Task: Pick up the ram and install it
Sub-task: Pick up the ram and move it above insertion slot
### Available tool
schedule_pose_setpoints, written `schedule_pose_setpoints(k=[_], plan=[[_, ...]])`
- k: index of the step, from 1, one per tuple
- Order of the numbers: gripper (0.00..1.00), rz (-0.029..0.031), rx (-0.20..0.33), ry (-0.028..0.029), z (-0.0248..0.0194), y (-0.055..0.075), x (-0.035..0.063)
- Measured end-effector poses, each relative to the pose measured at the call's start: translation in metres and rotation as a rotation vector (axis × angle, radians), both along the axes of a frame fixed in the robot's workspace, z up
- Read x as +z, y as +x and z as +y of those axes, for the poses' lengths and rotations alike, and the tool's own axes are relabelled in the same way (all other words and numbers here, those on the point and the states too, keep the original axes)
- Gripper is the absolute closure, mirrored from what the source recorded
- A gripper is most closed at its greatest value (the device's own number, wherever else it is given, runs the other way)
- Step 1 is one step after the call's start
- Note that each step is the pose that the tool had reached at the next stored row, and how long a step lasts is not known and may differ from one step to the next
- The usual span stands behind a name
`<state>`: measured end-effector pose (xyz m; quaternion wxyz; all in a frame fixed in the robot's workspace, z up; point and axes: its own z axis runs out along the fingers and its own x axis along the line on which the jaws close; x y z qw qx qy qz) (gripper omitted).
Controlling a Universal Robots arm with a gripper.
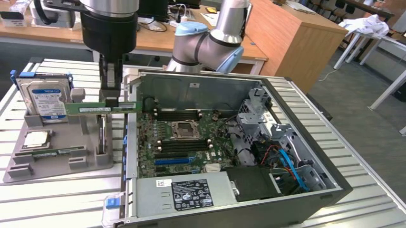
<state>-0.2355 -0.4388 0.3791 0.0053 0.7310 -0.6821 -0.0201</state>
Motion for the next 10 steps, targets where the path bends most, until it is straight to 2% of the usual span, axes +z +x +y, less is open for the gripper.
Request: schedule_pose_setpoints(k=[10], plan=[[0.88,0.0001,0.000,-0.0001,0.0000,0.011,0.0001]])
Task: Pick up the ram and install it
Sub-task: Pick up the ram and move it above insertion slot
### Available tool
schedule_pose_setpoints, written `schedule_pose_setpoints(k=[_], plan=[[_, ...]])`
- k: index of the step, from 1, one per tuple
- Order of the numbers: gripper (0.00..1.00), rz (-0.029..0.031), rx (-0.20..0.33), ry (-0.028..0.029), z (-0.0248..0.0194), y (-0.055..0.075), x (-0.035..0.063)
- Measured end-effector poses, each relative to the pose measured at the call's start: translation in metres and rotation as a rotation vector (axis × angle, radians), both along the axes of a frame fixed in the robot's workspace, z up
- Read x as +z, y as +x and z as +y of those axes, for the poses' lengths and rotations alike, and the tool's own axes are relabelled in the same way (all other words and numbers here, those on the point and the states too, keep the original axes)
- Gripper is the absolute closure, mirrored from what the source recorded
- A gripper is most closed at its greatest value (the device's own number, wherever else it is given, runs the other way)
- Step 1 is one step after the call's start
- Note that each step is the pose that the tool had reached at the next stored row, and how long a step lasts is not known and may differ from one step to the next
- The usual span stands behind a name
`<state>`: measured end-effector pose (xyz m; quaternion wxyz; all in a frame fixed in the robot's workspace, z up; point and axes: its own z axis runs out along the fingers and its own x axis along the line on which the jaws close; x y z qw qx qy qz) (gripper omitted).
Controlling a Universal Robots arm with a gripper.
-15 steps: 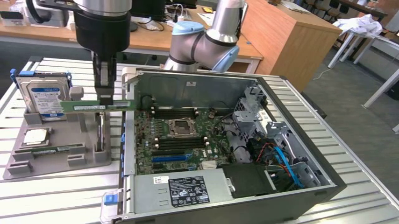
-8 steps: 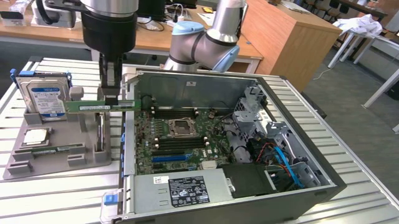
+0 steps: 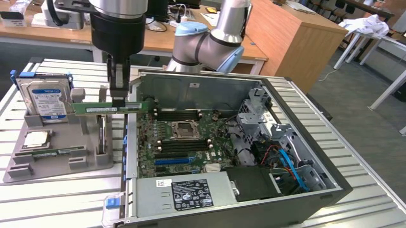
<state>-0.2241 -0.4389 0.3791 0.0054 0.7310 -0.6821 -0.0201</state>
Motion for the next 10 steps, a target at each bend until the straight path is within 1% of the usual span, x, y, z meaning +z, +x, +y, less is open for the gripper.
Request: schedule_pose_setpoints(k=[10], plan=[[0.88,0.0000,0.000,0.0001,0.0000,0.011,0.0000]])
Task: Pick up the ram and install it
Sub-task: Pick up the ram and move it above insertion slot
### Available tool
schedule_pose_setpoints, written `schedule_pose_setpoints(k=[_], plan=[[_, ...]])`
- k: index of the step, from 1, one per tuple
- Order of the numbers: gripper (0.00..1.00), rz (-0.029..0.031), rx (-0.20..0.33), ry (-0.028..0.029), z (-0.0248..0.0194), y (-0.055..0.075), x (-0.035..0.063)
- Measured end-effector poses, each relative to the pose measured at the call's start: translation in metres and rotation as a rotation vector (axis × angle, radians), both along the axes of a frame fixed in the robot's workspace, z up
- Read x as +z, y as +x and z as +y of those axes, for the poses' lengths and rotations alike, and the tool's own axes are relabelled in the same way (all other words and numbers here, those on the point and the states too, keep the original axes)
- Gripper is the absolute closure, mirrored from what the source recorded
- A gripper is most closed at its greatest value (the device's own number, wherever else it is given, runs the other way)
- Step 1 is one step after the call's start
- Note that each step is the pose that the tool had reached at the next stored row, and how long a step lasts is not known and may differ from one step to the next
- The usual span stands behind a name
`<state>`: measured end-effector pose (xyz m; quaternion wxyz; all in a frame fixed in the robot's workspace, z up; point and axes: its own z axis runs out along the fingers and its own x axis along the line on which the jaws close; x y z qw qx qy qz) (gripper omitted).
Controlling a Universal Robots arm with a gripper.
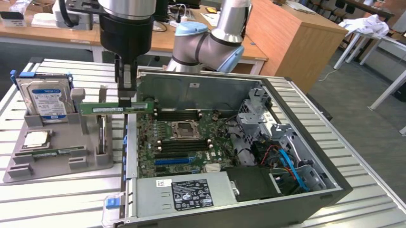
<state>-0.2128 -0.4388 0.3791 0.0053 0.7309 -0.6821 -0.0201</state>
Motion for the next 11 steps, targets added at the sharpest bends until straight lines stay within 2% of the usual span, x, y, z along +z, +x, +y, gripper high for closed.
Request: schedule_pose_setpoints(k=[11], plan=[[0.88,0.0000,0.000,0.0000,0.0000,0.013,0.0000]])
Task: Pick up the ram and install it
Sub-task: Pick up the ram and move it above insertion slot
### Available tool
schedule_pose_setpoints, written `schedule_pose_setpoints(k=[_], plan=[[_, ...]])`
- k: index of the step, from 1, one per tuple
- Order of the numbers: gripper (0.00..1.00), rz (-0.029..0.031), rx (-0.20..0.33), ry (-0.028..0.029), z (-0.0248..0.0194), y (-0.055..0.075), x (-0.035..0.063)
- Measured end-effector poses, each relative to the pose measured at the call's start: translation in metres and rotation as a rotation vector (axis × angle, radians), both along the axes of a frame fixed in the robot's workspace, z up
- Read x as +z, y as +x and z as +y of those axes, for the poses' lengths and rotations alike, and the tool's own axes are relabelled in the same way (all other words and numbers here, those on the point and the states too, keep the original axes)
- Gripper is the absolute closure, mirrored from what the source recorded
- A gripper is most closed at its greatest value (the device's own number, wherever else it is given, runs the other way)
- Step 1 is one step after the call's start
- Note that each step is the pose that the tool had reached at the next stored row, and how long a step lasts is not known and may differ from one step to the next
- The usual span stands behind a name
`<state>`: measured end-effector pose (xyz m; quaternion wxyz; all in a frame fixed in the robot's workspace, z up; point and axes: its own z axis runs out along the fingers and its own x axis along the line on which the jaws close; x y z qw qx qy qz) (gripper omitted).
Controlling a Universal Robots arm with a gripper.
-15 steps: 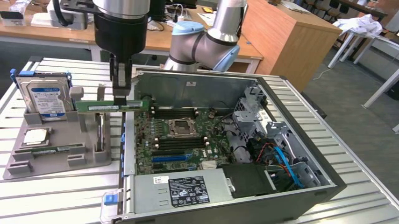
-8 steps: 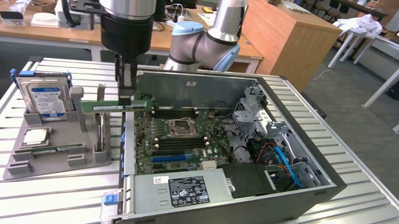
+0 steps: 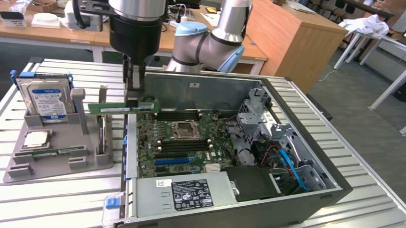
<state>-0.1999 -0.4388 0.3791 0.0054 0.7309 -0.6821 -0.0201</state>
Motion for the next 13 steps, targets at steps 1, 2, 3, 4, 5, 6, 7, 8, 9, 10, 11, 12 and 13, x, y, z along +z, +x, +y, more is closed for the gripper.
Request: schedule_pose_setpoints(k=[1,2,3,4,5,6,7,8,9,10,11,12,13], plan=[[0.88,-0.0001,0.000,0.0000,0.0000,0.001,0.0000],[0.88,0.0000,0.000,0.0000,0.0000,0.002,0.0000],[0.88,-0.0001,0.000,0.0000,0.0000,0.003,0.0000],[0.88,-0.0001,0.000,0.0000,0.0000,0.004,0.0000],[0.88,0.0000,0.000,0.0000,0.0000,0.005,0.0000],[0.88,0.0000,0.000,0.0000,0.0000,0.007,0.0000],[0.88,0.0000,0.000,0.0000,0.0000,0.008,0.0000],[0.88,0.0000,0.000,0.0000,0.0000,0.009,0.0000],[0.88,0.0000,0.000,0.0000,0.0000,0.010,0.0000],[0.88,-0.0001,0.000,0.0000,0.0000,0.011,0.0000],[0.88,0.0000,0.000,0.0000,0.0000,0.012,0.0000],[0.88,0.0000,0.000,-0.0001,0.0000,0.013,0.0000],[0.88,0.0000,0.000,0.0000,0.0000,0.014,0.0000]])
